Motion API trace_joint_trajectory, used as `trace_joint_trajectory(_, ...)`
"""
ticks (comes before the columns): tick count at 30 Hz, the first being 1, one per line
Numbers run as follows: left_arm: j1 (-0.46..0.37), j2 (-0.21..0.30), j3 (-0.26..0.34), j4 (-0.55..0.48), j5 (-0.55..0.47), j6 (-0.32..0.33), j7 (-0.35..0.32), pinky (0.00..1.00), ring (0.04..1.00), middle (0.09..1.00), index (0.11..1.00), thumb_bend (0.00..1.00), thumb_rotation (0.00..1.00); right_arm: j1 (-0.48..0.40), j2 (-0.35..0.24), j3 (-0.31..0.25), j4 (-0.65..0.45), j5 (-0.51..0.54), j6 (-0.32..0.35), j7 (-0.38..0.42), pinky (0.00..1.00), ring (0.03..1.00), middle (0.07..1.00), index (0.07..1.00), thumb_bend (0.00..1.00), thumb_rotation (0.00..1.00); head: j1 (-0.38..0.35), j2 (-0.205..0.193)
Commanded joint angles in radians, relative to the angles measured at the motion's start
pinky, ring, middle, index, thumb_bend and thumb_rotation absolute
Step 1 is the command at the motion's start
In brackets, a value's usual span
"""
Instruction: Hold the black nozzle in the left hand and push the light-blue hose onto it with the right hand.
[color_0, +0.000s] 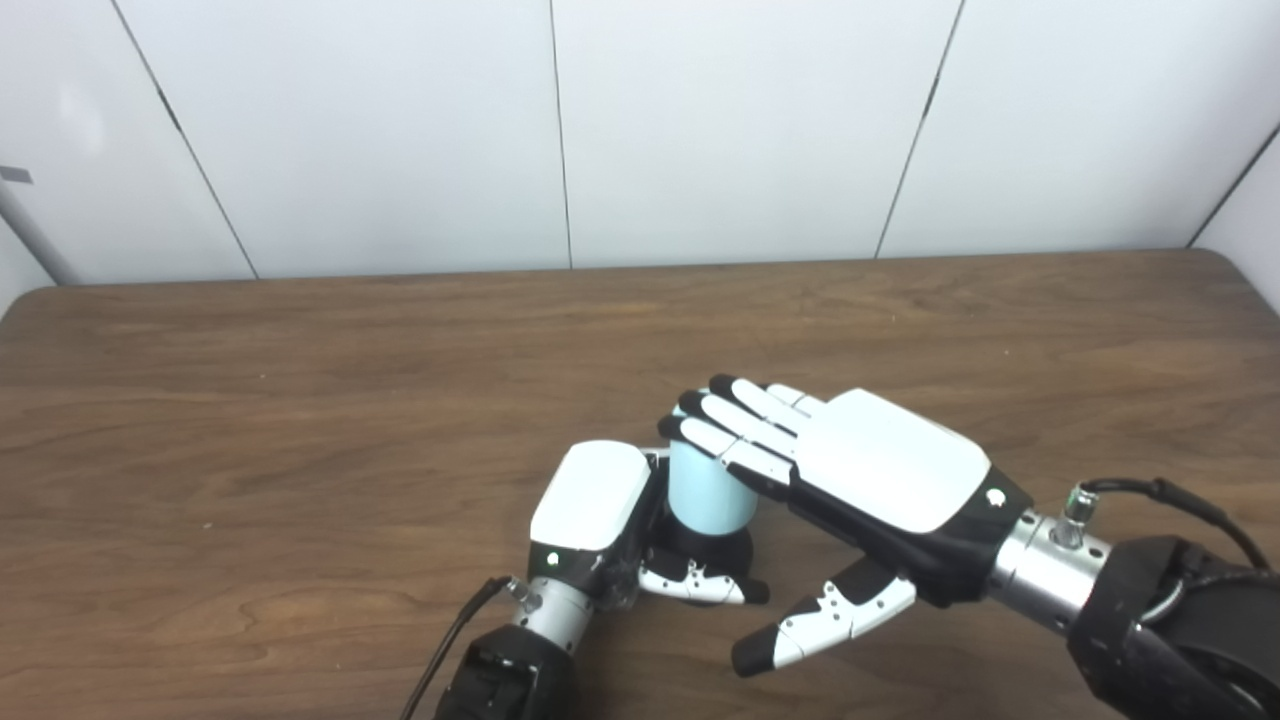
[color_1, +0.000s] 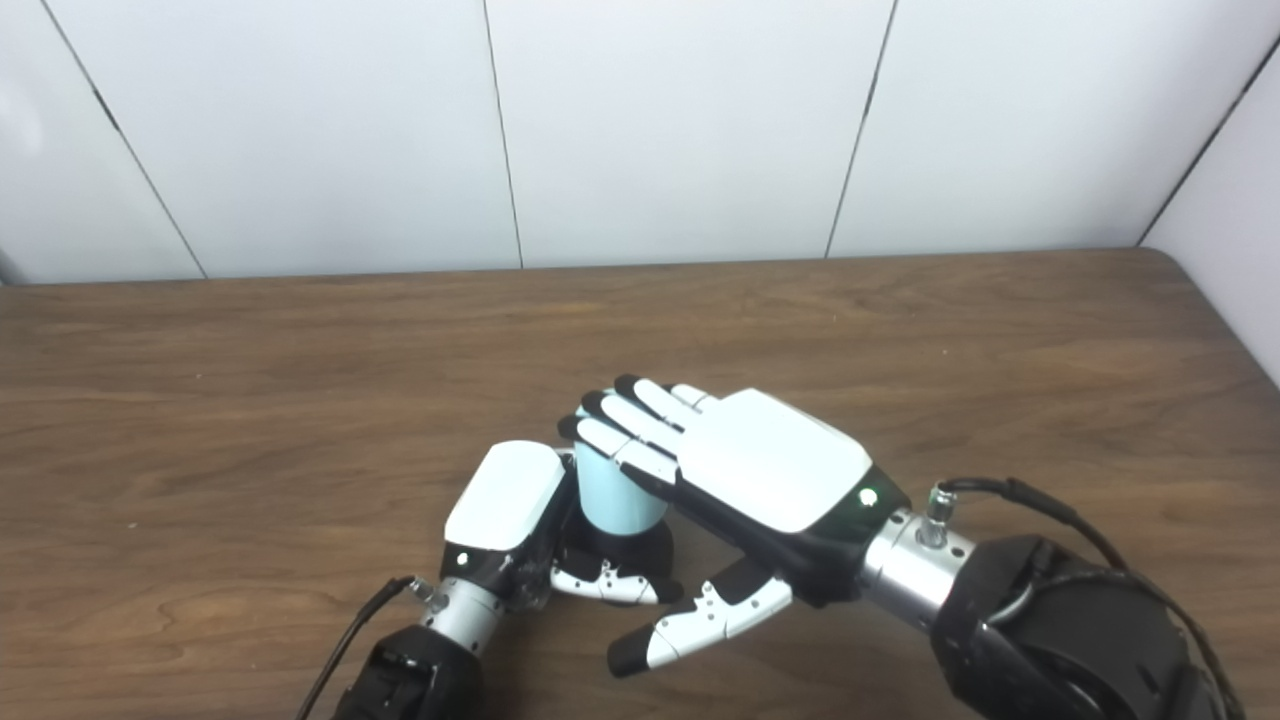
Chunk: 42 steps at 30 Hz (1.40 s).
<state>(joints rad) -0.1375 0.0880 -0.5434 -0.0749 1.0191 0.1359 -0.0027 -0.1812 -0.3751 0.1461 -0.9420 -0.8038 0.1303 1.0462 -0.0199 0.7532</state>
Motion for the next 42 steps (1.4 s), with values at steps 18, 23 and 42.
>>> trace_joint_trajectory(18,0.028,0.028,-0.002,0.031,0.024,0.036,-0.056,0.34,0.42,0.412,0.497,0.52,0.0,0.066,-0.039,0.035,0.045,-0.014,0.001,-0.022,0.96,1.0,1.0,0.98,0.65,0.96,-0.004,0.01)
trace_joint_trajectory(23,0.03,0.027,-0.002,0.026,0.026,0.042,-0.062,0.32,0.398,0.403,0.494,0.52,0.0,0.075,-0.04,0.041,0.047,-0.016,0.002,-0.027,0.96,1.0,1.0,0.979,0.65,0.97,-0.004,0.014)
trace_joint_trajectory(42,0.029,0.03,-0.003,0.025,0.024,0.044,-0.066,0.29,0.373,0.455,0.485,0.53,0.0,0.113,-0.041,0.096,0.081,-0.056,0.003,-0.041,0.95,1.0,1.0,0.985,0.65,0.93,-0.003,0.012)
